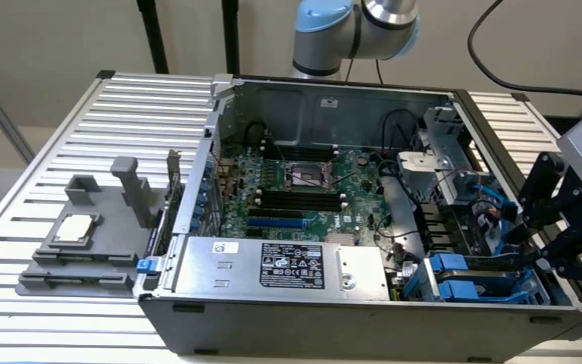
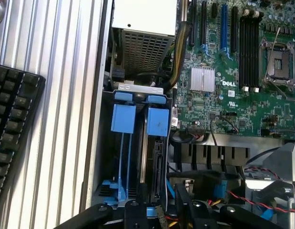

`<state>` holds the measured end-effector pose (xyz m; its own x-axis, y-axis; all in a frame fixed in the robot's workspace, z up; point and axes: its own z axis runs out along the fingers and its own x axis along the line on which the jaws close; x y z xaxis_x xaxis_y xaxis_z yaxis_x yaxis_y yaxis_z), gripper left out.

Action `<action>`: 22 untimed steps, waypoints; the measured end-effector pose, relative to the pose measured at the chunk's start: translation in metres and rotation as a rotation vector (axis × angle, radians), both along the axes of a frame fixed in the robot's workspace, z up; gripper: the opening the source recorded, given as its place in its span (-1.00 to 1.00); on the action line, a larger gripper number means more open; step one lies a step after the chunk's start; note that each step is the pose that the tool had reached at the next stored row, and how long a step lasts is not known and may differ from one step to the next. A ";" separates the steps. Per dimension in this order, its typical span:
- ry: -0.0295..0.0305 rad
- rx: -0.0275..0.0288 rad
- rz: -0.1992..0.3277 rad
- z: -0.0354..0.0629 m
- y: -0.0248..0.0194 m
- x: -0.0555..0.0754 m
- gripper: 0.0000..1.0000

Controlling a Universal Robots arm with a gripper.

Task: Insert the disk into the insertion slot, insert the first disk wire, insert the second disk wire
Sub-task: 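Insert the first disk wire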

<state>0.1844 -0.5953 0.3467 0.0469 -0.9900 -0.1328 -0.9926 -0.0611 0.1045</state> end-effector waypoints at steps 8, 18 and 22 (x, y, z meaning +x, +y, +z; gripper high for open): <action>0.0000 0.0110 0.048 -0.0018 -0.0001 0.003 -0.26; -0.0088 0.0431 0.107 -0.0032 -0.0001 0.004 -0.26; -0.0145 0.0562 0.126 -0.0047 -0.0001 0.004 -0.30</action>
